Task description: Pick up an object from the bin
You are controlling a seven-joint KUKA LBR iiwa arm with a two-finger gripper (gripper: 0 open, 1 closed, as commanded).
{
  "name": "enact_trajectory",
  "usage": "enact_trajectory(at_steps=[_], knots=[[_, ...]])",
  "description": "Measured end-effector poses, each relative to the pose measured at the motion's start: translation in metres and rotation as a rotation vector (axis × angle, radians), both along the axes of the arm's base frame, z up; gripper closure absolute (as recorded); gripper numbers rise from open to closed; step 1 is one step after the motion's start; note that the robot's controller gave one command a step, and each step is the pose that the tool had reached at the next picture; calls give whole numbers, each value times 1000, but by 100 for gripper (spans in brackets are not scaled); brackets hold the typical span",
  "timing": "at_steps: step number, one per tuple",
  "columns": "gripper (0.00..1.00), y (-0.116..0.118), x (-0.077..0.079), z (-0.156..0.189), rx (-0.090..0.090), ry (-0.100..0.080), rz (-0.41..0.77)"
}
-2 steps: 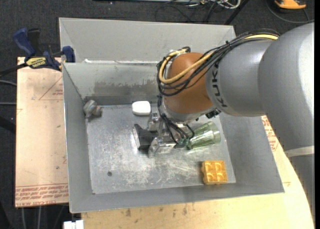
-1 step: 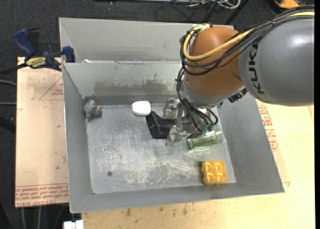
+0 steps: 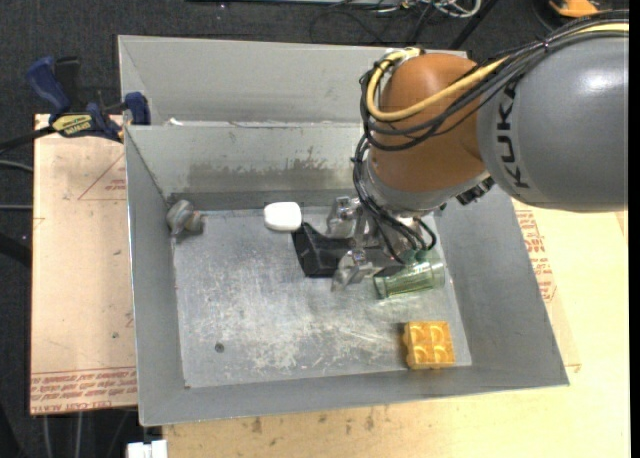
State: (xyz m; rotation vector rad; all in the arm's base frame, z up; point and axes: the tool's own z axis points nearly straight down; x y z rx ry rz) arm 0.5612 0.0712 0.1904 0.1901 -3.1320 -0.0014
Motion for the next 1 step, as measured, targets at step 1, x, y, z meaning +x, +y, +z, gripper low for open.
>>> enact_trajectory(at_steps=[1], knots=[[100, -3, -3, 35, 0, 1, 11]])
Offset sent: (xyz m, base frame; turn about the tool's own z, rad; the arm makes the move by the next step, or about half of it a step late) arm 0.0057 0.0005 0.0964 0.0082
